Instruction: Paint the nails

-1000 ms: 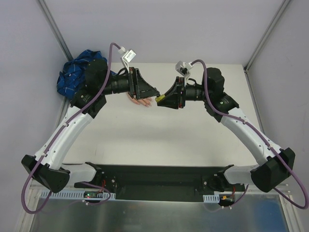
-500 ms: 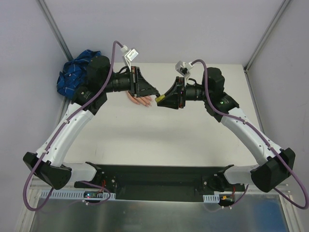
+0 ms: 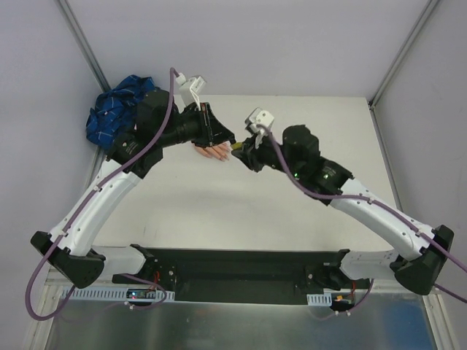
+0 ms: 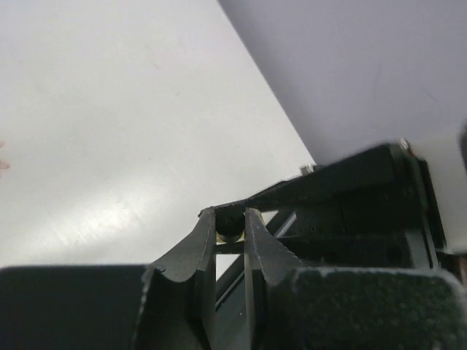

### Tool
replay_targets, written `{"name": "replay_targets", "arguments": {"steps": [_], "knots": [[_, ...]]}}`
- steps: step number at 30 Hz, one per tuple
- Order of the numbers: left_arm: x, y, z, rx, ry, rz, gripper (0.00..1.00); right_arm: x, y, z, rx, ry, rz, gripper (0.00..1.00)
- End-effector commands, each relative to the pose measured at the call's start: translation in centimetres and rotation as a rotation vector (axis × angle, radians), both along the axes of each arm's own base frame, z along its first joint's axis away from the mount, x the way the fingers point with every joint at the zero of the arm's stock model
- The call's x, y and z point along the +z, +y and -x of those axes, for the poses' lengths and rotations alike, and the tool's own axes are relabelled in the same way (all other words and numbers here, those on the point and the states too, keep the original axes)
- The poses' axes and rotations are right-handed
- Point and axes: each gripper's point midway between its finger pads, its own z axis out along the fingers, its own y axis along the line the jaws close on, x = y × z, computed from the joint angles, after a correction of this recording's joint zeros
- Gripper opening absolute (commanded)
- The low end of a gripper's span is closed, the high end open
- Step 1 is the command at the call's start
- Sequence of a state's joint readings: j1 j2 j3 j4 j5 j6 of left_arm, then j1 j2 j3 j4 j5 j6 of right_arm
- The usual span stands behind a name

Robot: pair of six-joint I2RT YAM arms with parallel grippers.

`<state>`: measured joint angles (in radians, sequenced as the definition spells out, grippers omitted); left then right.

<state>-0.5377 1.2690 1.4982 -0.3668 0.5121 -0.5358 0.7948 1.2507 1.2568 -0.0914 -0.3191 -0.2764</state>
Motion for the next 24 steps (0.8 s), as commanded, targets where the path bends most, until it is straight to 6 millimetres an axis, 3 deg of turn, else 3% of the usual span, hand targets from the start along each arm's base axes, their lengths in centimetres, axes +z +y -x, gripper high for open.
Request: {"name": "replay_targets", "arguments": {"steps": [1,4,12,24], "knots": [[2.2,1.9,-1.0,0.309,-0.03,-0.01,0.0,4.1,-3.8,-2.8,-0.484,-0.439,0.167,0.0],[1.8,2.3,-1.7,0.38,0.028,0.012,0.0,4.1,-3.7,-2.6,-0.54,-0.502,0.198,0.0],[2.6,1.6,-1.7,0.4,0.121,0.098,0.0,4.1,-1.7,-1.0,-0.376,-0.494,0.129,0.0],[3.8,2.8,-1.2,0.466,0.167,0.149,0.0,2.8,-2.5,-1.0,-0.34,-0.473,0.159,0.0]]}}
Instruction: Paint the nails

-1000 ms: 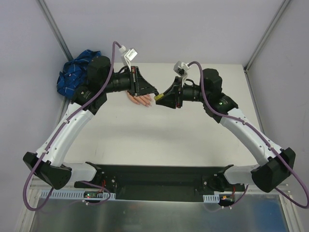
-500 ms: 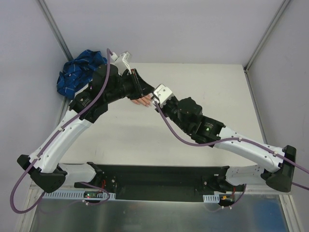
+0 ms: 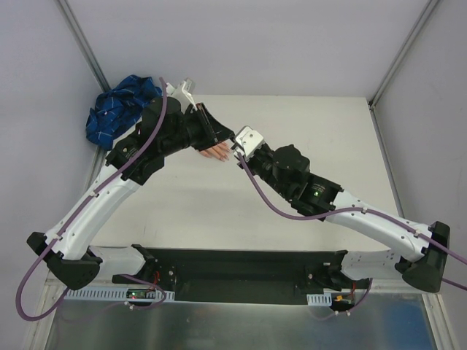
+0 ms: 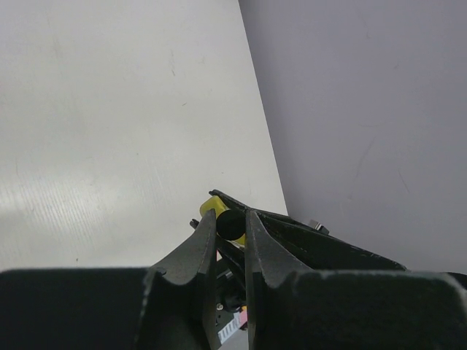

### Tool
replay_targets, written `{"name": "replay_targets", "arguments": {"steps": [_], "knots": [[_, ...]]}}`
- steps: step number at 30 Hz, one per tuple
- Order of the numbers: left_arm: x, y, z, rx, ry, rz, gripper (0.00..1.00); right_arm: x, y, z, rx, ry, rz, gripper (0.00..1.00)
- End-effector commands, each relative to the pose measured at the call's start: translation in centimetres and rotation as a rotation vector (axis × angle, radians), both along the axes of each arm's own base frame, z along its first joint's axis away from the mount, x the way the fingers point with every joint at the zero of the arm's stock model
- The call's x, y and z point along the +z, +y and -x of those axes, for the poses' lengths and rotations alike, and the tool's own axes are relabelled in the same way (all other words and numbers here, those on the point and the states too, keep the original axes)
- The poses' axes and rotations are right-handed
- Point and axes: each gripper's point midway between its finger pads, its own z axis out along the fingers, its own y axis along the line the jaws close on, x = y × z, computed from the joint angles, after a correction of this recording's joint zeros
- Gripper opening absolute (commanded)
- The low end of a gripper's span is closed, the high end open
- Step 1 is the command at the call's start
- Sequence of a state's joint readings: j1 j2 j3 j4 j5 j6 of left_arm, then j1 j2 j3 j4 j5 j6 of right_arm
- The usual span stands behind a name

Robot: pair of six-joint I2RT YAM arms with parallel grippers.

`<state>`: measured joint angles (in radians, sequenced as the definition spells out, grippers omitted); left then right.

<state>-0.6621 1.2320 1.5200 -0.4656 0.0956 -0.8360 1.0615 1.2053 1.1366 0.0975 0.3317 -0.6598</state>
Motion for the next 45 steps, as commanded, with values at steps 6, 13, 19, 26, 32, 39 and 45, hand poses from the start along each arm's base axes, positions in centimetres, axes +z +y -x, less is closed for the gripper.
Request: {"name": "replay_targets", "arguments": {"steps": [6,13,19,26,32,39,45], "knots": [[3.4,2.0,-0.6,0.119,-0.027,0.062,0.01,1.8,-0.6,1.1,0.063,0.025,-0.058,0.0],[5.5,1.9,1.3,-0.078,-0.262,0.066,0.89,1.3,-0.7,1.9,0.296,0.274,-0.166,0.0],[5.7,1.7,3.1,-0.254,-0.4,0.081,0.94,2.9,-0.7,4.8,0.578,0.445,-0.275,0.0],[6.0,-0.4,4.4,-0.481,-0.482,0.189,0.74,5.4,-0.2,6.7,0.775,0.568,-0.393,0.0],[7.2,-0.9,5.5,-0.559,-0.558,0.241,0.59,6.1,0.2,6.6,0.807,0.588,-0.41,0.0],[6.9,-1.2,6.3,-0.616,-0.541,0.255,0.5,6.7,0.2,5.9,0.829,0.599,-0.46,0.0],[6.7,-1.3,6.2,-0.625,-0.53,0.255,0.49,7.0,0.4,5.9,0.856,0.61,-0.476,0.0]]}}
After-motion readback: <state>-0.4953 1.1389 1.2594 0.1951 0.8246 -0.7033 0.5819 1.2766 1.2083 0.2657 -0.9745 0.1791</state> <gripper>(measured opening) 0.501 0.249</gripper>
